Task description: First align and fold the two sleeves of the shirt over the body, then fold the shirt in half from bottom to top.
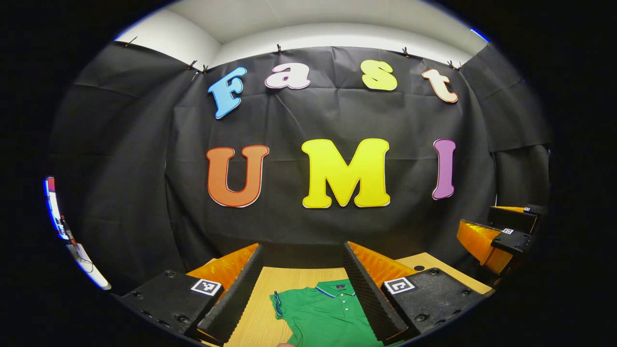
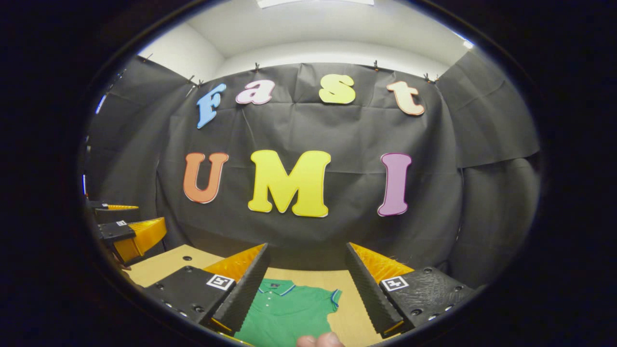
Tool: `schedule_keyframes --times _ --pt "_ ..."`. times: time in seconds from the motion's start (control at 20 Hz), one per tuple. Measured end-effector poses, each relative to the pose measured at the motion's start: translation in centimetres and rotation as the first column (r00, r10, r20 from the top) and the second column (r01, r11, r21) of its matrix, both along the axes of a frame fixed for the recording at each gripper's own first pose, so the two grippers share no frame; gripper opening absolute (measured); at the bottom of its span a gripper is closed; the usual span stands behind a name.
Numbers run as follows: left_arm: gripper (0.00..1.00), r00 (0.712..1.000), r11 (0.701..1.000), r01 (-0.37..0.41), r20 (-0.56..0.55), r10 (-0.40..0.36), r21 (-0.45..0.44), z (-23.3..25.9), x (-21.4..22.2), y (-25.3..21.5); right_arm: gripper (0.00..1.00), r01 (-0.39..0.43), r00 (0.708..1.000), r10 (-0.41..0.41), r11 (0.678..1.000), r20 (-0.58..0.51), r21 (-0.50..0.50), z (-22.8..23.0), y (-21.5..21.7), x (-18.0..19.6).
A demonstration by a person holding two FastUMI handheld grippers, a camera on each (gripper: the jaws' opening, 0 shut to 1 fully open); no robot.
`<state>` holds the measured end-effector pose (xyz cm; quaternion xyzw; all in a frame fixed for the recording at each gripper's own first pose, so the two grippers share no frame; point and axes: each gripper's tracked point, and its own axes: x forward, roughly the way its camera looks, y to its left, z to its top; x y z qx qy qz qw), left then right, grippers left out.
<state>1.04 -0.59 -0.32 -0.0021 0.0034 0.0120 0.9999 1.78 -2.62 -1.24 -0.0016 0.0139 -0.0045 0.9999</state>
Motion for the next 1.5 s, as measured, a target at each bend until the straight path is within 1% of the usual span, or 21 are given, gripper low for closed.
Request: schedule_keyframes --times 0.25,0.3,0.45,0.5,0.6,0.65,0.7,0.8,0.9,0.95,1.15,1.25,1.45,1.5 --pt "1.0 1.0 1.0 -0.003 0.0 0.003 0.0 -0.1 0.5 -0.2 0.95 -0.001 0.998 0.001 1.0 -0.067 0.003 -2.6 -1.5 1.6" --pt "1.0 1.0 1.0 -0.004 -0.001 0.004 0.003 -0.1 0.7 -0.2 0.96 0.003 0.996 -0.003 1.0 -0.085 -0.004 -3.6 -2.0 2.2" --pt "1.0 1.0 1.0 -0.009 -0.005 0.009 0.007 -0.2 1.3 -0.4 0.95 0.014 0.989 -0.019 0.999 -0.147 -0.03 -6.7 -3.9 4.2" --pt "1.0 1.0 1.0 -0.011 -0.008 0.011 0.009 -0.3 1.5 -0.4 0.97 0.015 0.985 -0.02 0.999 -0.169 -0.033 -8.0 -4.6 5.0" --pt "1.0 1.0 1.0 -0.017 -0.015 0.017 0.015 -0.5 2.1 -0.5 0.95 0.019 0.975 -0.028 0.999 -0.218 -0.045 -10.5 -5.9 6.7" --pt "1.0 1.0 1.0 -0.02 -0.019 0.02 0.013 -0.6 2.5 -0.7 0.95 0.014 0.965 -0.028 0.998 -0.261 -0.053 -12.5 -6.6 7.9" --pt "1.0 1.0 1.0 -0.024 -0.02 0.024 0.011 -0.7 2.7 -0.8 0.98 0.006 0.955 -0.022 0.999 -0.295 -0.053 -14.4 -7.2 8.9" --pt "1.0 0.999 1.0 -0.027 -0.031 0.027 0.013 -1.0 3.3 -1.2 0.95 -0.009 0.939 -0.015 0.998 -0.345 -0.068 -17.4 -7.8 10.7" --pt "1.0 0.999 0.999 -0.027 -0.034 0.028 0.019 -1.0 3.9 -1.6 0.97 -0.028 0.916 -0.001 0.997 -0.401 -0.066 -20.4 -8.3 12.7" --pt "1.0 0.999 0.999 -0.031 -0.033 0.032 0.024 -0.8 4.4 -2.0 0.96 -0.041 0.896 0.015 0.998 -0.444 -0.049 -22.8 -8.3 14.3" --pt "1.0 0.998 0.999 -0.041 -0.037 0.042 0.019 -1.1 6.2 -3.1 0.95 -0.071 0.85 0.031 0.996 -0.526 -0.057 -28.7 -9.5 17.2" --pt "1.0 0.998 0.998 -0.054 -0.035 0.055 0.03 -1.1 6.8 -3.3 0.96 -0.086 0.821 0.032 0.994 -0.571 -0.068 -31.7 -9.8 18.6" --pt "1.0 0.995 0.996 -0.074 -0.058 0.077 0.05 -1.9 8.1 -3.7 0.95 -0.099 0.757 0.049 0.994 -0.651 -0.04 -36.5 -10.6 19.9" --pt "0.92 0.994 0.996 -0.078 -0.075 0.082 0.052 -2.4 8.4 -3.8 0.98 -0.105 0.742 0.057 0.994 -0.667 -0.032 -37.5 -10.6 20.1"
